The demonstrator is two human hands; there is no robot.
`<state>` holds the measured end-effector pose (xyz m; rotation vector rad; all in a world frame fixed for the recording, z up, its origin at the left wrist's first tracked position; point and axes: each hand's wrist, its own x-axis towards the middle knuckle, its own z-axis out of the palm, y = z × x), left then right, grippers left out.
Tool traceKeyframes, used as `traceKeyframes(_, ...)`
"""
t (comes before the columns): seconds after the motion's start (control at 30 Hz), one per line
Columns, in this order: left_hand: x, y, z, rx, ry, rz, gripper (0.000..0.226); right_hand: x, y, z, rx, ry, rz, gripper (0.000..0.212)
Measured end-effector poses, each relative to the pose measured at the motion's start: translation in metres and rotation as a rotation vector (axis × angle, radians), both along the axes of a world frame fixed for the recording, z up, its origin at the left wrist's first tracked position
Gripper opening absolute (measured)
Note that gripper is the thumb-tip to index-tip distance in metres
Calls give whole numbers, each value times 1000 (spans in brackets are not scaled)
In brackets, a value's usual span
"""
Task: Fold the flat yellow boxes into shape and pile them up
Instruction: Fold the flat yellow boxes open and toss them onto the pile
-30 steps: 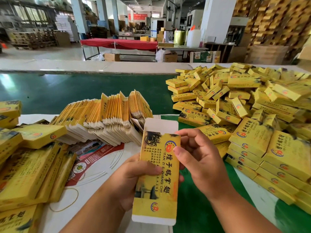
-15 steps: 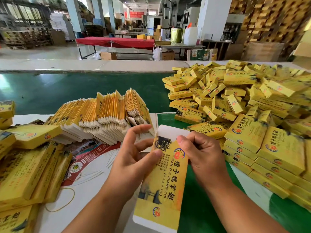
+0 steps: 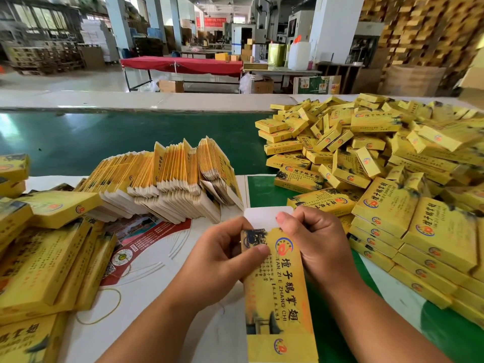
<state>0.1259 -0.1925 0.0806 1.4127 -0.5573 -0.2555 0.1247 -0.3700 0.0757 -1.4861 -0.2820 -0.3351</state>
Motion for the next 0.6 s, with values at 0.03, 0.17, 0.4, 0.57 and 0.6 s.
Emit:
traceKeyframes(0.03,1,1,0,26,-8,27,6,0,0,0,-11,6,10,37)
traceKeyframes(0.17,4,4,2,30,-54,152,13,1,-2,1,-111,-11,7,34)
traceKeyframes(0.4,10,9,4,-24,39,230,62,3,-11,5,-128,225,201,51)
traceKeyframes(0.57,12,10,5,-41,37,183,35,3,-11,7,-106,223,243,36)
traceKeyframes(0.6,12,11,5,-55,40,181,29,3,-11,6,-104,211,243,34)
